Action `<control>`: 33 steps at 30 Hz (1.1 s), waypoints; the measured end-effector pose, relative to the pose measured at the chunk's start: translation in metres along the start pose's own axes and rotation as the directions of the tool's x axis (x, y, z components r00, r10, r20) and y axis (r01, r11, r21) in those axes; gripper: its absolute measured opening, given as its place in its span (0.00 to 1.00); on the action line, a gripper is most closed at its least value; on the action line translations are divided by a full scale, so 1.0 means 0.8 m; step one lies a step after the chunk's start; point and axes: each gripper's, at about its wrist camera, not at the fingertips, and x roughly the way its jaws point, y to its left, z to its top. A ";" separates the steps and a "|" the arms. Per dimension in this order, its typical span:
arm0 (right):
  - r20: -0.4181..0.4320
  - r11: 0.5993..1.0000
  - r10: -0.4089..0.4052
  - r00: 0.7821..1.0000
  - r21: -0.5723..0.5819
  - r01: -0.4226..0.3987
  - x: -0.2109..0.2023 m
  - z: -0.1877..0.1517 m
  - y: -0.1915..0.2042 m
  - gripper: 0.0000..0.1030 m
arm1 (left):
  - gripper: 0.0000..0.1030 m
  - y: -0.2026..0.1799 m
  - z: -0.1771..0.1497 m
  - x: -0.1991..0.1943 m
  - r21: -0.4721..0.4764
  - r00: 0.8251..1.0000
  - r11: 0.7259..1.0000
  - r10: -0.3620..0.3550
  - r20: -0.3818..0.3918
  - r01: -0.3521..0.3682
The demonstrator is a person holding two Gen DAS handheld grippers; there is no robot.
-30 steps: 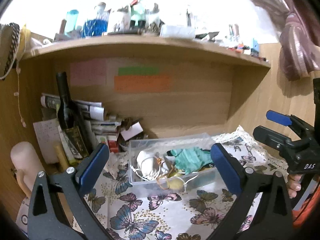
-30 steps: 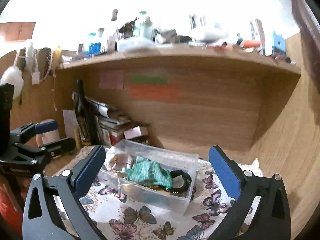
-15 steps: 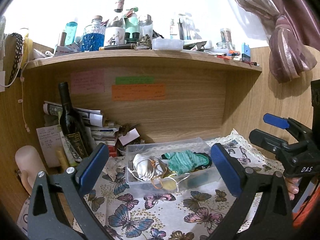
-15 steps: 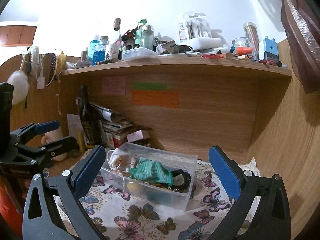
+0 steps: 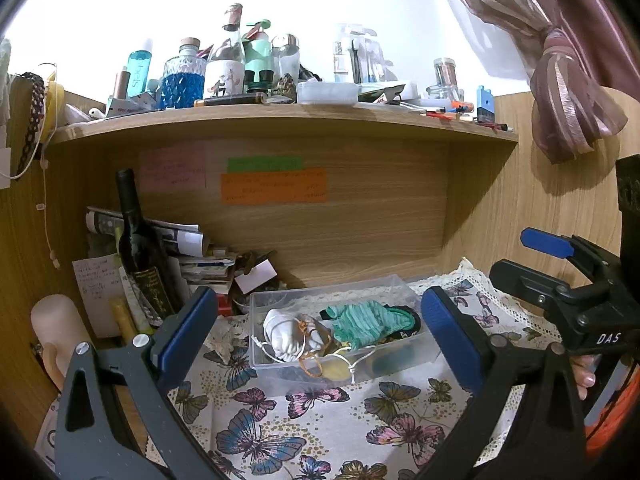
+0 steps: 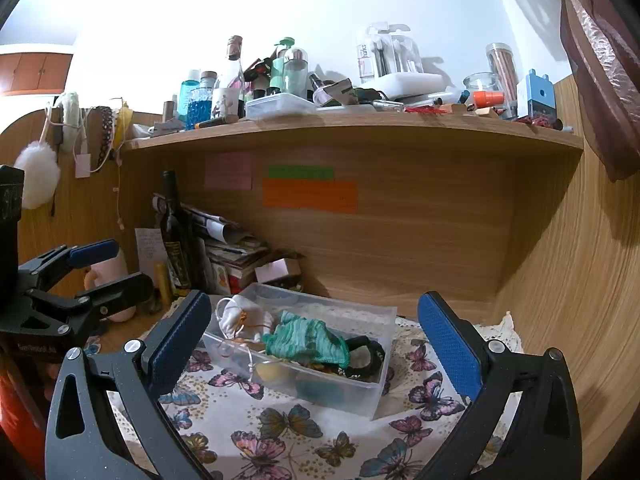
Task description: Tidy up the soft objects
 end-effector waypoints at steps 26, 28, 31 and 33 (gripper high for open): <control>0.002 1.000 0.003 1.000 0.003 -0.003 -0.002 0.001 0.000 1.00 | 1.00 0.002 -0.005 0.003 -0.013 1.000 1.000 -0.005 -0.005 0.005; 0.002 1.000 0.004 1.000 0.004 -0.004 -0.001 0.001 0.000 1.00 | 1.00 0.002 -0.004 0.003 -0.014 1.000 1.000 -0.004 -0.005 0.004; 0.003 1.000 0.005 1.000 0.004 -0.005 -0.001 0.000 -0.001 1.00 | 1.00 0.001 -0.004 0.003 -0.013 1.000 1.000 -0.002 -0.004 0.002; 0.002 1.000 0.005 1.000 0.004 -0.005 -0.001 0.000 -0.001 1.00 | 1.00 0.001 -0.004 0.004 -0.012 1.000 1.000 0.001 -0.002 -0.001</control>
